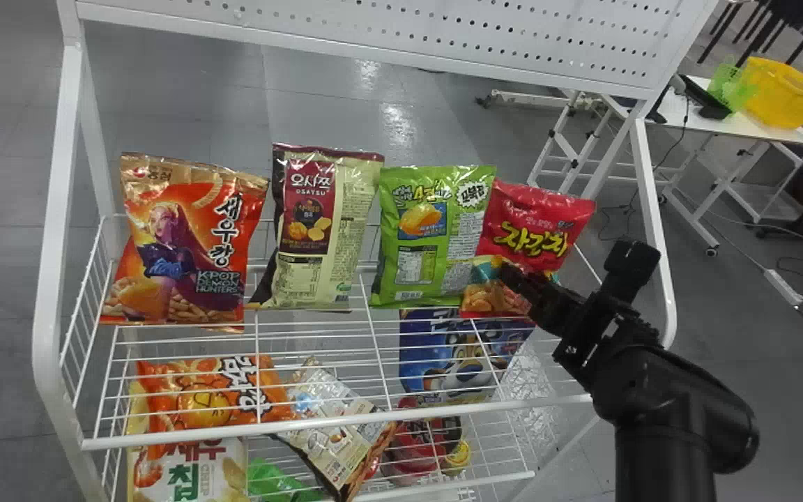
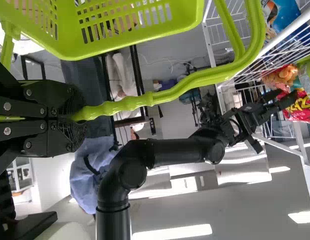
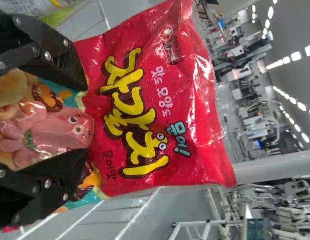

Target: Hold basket handle with left hand then pick Jagalchi snack with right hand and place into basket

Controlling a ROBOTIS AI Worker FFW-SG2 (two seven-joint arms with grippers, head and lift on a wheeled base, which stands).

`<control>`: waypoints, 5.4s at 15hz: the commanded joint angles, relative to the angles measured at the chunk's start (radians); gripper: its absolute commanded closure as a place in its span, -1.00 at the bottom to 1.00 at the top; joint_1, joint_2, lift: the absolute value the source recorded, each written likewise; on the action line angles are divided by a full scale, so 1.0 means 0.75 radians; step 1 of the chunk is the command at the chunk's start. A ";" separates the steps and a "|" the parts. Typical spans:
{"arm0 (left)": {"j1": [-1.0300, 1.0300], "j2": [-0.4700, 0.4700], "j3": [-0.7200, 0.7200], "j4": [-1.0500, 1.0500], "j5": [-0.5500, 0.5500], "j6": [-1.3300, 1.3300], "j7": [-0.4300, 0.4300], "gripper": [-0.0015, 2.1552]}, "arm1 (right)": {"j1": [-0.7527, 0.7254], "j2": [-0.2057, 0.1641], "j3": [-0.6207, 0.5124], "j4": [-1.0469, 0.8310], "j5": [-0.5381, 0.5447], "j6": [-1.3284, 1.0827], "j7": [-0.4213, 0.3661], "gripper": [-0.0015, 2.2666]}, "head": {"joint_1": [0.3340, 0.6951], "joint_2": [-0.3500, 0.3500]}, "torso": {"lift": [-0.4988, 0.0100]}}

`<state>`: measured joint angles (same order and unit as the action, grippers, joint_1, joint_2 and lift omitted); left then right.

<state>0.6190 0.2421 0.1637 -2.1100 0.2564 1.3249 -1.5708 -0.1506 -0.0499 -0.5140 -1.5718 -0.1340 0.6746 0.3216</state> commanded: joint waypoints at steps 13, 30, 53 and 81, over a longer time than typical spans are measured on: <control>0.019 -0.006 0.017 0.009 0.004 -0.049 -0.013 0.99 | 0.117 -0.038 -0.100 -0.211 -0.052 0.102 0.025 0.99 | 1.00 -1.00 | 0.93; 0.040 -0.010 0.058 0.013 0.030 -0.090 -0.013 0.99 | -0.016 -0.285 -0.221 -0.530 -0.353 1.197 0.083 0.99 | 1.00 -1.00 | 0.93; 0.025 -0.010 0.070 0.013 0.030 -0.103 -0.013 0.99 | 0.377 -0.328 -0.251 -0.868 -1.233 1.197 0.250 0.99 | 1.00 -0.96 | 0.93; -0.017 -0.022 0.093 -0.064 0.067 -0.017 -0.013 0.99 | 0.645 -0.205 0.509 -0.674 -0.823 1.197 0.557 0.96 | 1.00 0.36 | 0.93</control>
<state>0.6059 0.2256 0.2331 -2.1562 0.3053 1.3117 -1.5708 0.3336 -0.2040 -0.1735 -2.0836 -0.7854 1.5701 0.7394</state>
